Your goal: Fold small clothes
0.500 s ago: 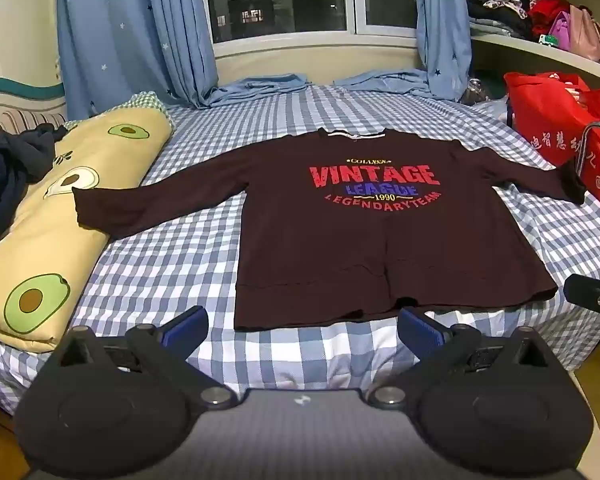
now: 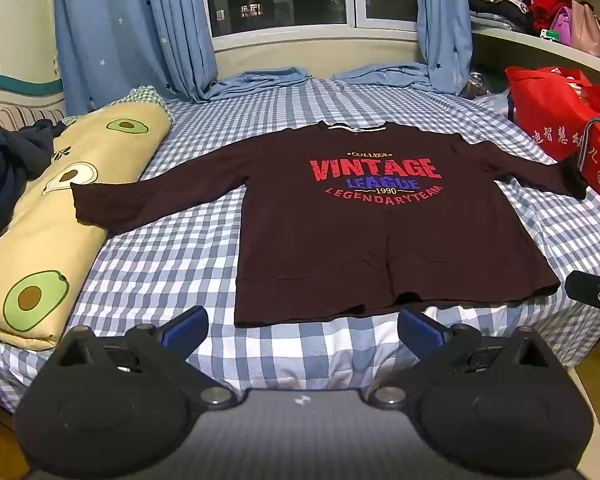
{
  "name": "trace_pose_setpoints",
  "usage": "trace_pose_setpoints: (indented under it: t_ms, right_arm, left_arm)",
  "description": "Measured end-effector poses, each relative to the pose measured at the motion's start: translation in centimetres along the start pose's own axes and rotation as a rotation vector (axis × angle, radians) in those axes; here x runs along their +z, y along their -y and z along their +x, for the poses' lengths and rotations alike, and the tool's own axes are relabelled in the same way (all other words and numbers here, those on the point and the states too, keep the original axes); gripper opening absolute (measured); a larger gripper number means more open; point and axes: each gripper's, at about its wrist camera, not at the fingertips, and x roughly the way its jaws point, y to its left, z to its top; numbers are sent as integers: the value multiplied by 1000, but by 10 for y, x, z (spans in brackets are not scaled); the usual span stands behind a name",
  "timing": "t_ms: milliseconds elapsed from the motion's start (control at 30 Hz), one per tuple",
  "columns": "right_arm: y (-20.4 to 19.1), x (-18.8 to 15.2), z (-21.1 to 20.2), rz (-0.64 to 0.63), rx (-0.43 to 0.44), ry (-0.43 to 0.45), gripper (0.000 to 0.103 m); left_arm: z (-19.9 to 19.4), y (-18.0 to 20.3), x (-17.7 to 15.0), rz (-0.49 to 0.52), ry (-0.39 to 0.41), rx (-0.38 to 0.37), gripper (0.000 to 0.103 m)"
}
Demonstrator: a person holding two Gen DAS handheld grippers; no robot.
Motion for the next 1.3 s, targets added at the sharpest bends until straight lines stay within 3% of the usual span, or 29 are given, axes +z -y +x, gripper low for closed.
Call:
trace_pose_setpoints:
  t_ms: [1300]
  right_arm:
    - [2, 1, 6, 1, 3, -14, 103]
  left_arm:
    - [6, -1, 2, -2, -11, -2, 102]
